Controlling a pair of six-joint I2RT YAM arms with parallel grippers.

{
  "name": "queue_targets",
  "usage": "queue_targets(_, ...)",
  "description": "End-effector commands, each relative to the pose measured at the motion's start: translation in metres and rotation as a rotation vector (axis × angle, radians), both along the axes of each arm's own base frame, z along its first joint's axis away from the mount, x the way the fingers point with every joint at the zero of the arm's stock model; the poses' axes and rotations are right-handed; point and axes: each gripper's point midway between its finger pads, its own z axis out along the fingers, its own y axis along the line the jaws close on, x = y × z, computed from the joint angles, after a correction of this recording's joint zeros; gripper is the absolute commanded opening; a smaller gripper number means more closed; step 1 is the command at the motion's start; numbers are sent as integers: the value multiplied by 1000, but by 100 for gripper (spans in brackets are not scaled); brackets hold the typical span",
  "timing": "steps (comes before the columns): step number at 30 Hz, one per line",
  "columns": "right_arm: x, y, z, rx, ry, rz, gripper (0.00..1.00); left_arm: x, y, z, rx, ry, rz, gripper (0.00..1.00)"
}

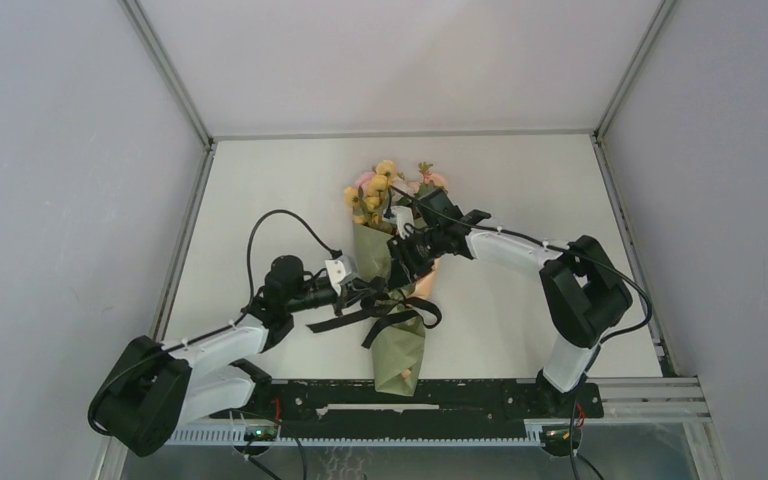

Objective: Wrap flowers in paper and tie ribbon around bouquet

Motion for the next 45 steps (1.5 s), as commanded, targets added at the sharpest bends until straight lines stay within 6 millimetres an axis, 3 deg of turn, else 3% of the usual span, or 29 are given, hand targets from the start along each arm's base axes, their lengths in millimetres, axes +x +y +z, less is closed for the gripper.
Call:
queue_targets(1, 8, 12, -4, 23, -45, 3, 43, 3, 0, 2, -11, -17, 11, 0)
queue_targets(5, 12, 12, 0, 36, -48, -12, 19, 9, 4, 1, -15, 37, 79, 0)
queue_targets(7, 12, 11, 7, 55, -58, -20, 0, 19, 10, -1, -20, 111, 178, 0)
queue_targets(11, 10, 7, 21, 104, -71, -49, 0, 29, 25, -12, -39, 332, 378, 3)
queue_targets(13, 7, 5, 27, 126, -74, -64, 0, 33, 32, -19, -40, 404, 464, 17)
queue_targets(16, 5, 4, 30, 148, -71, -83, 0, 47, 49, -25, -45, 429, 623, 56)
queue_targets(19, 3, 5, 33, 162, -69, -89, 0, 53, 54, -15, -64, 433, 655, 71)
queue_targets(25, 7, 2, 38, 185, -52, -117, 0, 28, 50, 20, -6, 286, 456, 70)
queue_targets(27, 8, 1, 39, 199, -40, -127, 0, 8, 44, 29, 23, 183, 305, 64)
queue_targets(30, 8, 1, 40, 218, -29, -131, 0, -39, 28, 43, 27, -46, -38, 47)
queue_targets(32, 7, 2, 41, 231, -21, -132, 0, -53, 17, 47, 16, -128, -155, 48)
queue_targets(35, 7, 1, 40, 229, -17, -138, 0, -44, -1, 35, 77, -23, -194, 38)
queue_targets(37, 7, 0, 40, 228, -15, -145, 0, -37, -15, 31, 95, 43, -213, 40)
queue_targets(42, 7, -1, 39, 236, -3, -154, 0, -35, -30, 22, 127, -20, -213, 51)
queue_targets(45, 5, -1, 41, 244, 2, -152, 0, -28, -34, 13, 133, 98, -156, 44)
